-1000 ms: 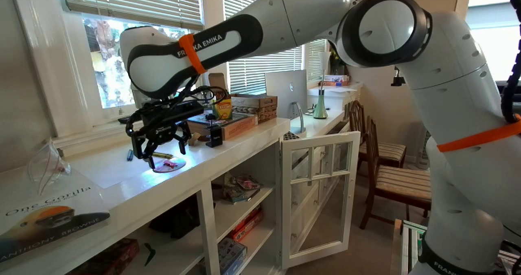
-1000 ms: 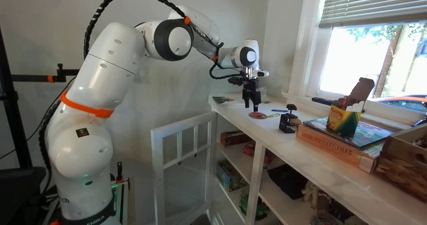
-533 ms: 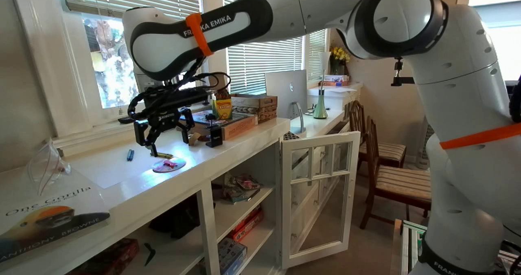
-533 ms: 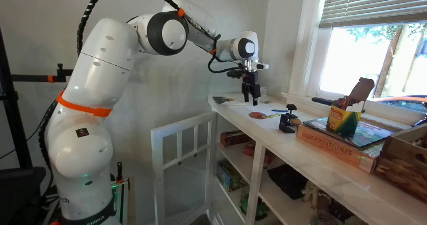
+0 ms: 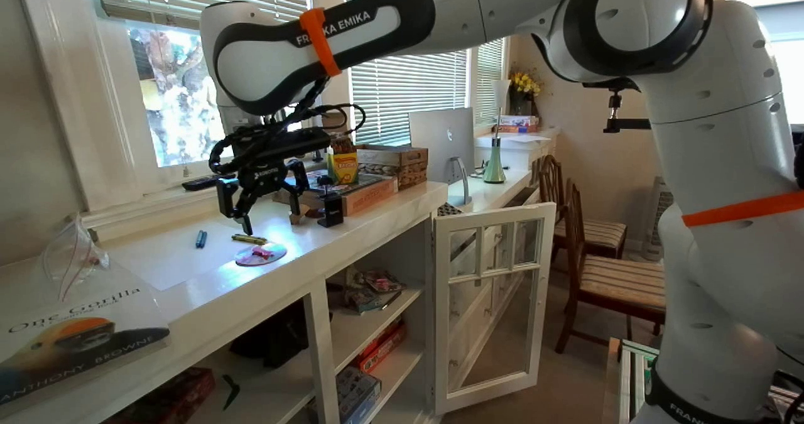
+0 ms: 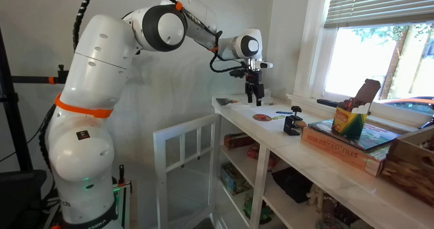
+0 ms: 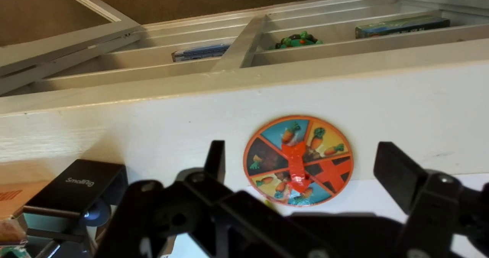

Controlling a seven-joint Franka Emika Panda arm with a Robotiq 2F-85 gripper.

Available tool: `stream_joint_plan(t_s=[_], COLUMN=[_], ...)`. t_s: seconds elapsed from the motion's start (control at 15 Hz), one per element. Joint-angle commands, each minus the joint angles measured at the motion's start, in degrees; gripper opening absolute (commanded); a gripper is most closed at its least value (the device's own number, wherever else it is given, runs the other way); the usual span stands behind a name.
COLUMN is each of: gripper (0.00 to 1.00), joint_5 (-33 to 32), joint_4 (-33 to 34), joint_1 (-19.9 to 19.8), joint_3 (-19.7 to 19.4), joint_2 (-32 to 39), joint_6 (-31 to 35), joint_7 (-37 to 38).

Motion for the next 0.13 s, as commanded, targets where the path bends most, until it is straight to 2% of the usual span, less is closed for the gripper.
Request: stream_joint_plan(t_s=[0.0, 0.07], gripper=[1.0, 1.0], joint_5=[-0.4, -0.5], joint_4=[-3.4, -3.4], joint_1=[-0.9, -0.9], joint_3=[0.9, 1.0], joint_2=[-2.3, -2.3], joint_6=[0.6, 0.1], joint_7=[0.7, 0.7])
